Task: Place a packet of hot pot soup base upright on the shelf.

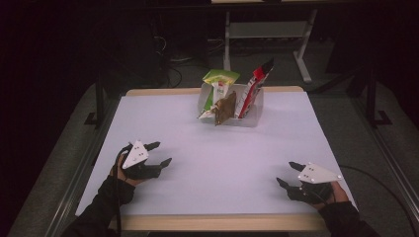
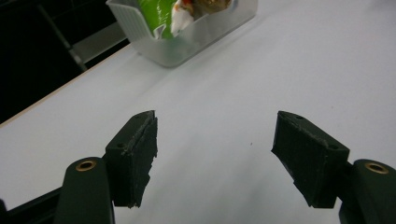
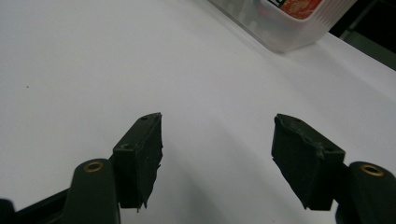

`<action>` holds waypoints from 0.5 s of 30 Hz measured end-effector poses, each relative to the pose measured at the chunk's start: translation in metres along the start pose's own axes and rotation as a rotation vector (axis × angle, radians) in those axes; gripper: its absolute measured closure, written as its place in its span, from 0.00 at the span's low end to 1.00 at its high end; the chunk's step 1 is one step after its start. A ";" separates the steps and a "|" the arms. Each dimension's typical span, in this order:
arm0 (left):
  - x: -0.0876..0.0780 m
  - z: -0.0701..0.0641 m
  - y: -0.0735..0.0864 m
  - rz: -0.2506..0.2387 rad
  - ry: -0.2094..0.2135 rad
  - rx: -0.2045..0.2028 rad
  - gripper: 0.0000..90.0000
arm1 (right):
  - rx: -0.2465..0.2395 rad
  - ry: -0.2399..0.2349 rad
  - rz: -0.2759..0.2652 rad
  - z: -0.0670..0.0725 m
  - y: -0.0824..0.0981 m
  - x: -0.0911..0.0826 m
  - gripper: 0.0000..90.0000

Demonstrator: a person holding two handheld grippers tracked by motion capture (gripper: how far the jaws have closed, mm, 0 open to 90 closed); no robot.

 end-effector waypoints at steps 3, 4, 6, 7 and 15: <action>-0.007 0.002 0.007 0.009 -0.008 -0.013 0.30 | 0.015 0.009 -0.012 -0.004 0.004 -0.004 0.35; -0.009 0.003 0.009 0.005 -0.002 -0.025 0.30 | 0.025 0.013 -0.016 -0.006 0.005 -0.006 0.35; -0.014 0.004 0.014 0.014 -0.010 -0.022 0.29 | 0.040 0.014 -0.029 -0.008 0.007 -0.008 0.34; -0.016 0.004 0.016 0.015 -0.008 -0.030 0.28 | 0.045 0.018 -0.034 -0.010 0.009 -0.009 0.33; -0.042 0.014 0.036 0.009 -0.048 -0.078 0.26 | 0.088 0.040 -0.047 -0.017 0.019 -0.014 0.29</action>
Point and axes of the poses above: each handheld gripper's, and its own axes: x roughly forward along the jaws, y roughly out of its underside, z roughly to its left, the point moved 4 cm from there along x, roughly forward along the jaws, and after that the axes turned 1 degree about x, right-handed, at the moved point
